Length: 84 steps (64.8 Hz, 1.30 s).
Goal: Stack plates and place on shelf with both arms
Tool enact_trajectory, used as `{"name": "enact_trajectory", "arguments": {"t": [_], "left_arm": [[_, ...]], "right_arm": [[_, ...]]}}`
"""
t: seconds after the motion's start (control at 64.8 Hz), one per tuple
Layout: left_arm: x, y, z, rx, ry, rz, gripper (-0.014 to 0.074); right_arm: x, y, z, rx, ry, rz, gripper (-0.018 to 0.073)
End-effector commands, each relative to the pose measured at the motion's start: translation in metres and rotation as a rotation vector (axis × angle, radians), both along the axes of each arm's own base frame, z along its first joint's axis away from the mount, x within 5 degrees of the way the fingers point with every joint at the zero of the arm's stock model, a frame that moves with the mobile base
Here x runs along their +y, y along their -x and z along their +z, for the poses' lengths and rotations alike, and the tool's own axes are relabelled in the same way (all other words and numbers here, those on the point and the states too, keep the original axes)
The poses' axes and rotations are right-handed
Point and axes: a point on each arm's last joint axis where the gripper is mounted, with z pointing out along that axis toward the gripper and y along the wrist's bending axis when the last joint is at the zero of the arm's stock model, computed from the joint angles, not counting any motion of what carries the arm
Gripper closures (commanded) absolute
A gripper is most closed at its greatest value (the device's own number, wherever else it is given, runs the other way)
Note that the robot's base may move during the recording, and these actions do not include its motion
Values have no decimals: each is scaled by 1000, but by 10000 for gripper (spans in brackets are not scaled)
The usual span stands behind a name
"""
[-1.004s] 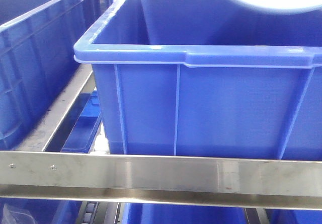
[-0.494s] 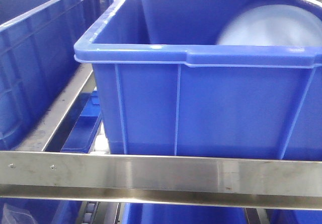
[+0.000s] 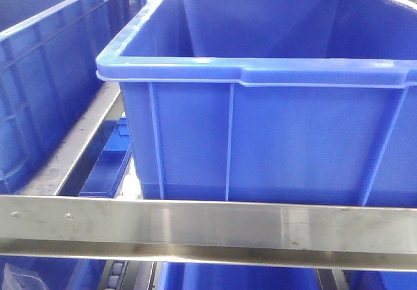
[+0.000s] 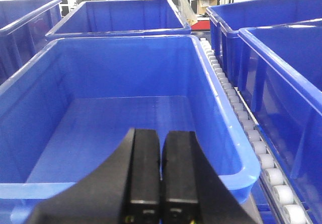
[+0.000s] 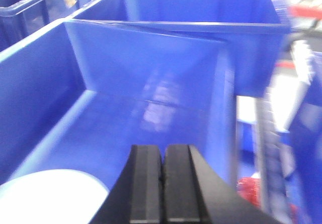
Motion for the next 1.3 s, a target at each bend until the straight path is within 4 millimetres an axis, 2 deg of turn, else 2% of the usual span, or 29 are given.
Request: {"name": "enact_trajectory", "arguments": {"t": [0.0, 0.124, 0.216, 0.34, 0.587, 0.71, 0.88, 1.05, 1.189, 1.282], "left_arm": [[0, 0, 18, -103, 25, 2, 514], [0, 0, 18, -103, 25, 2, 514], [0, 0, 18, -103, 25, 2, 514], [0, 0, 18, -103, 25, 2, 514], [0, 0, 18, -103, 25, 2, 514], [0, 0, 18, -103, 25, 2, 514], [0, 0, 18, -103, 25, 2, 514], [0, 0, 18, -103, 25, 2, 514], [0, 0, 18, -103, 25, 2, 514], [0, 0, 18, -103, 25, 2, 514]], "right_arm": [[-5, 22, 8, -125, 1, -18, 504], [-8, 54, -4, -100, 0, 7, 504], [-9, 76, -6, -115, -3, 26, 504], [-10, 94, -6, -127, -4, 44, 504], [-10, 99, -4, -144, -10, 46, 504], [-13, 102, -13, -140, -26, 9, 504], [-21, 111, -44, -117, -113, -122, 504], [-21, 116, -81, -92, -133, -131, 504], [-22, 112, -113, -54, -116, -145, 504], [-22, 112, -113, -47, -106, -142, 504]]}}
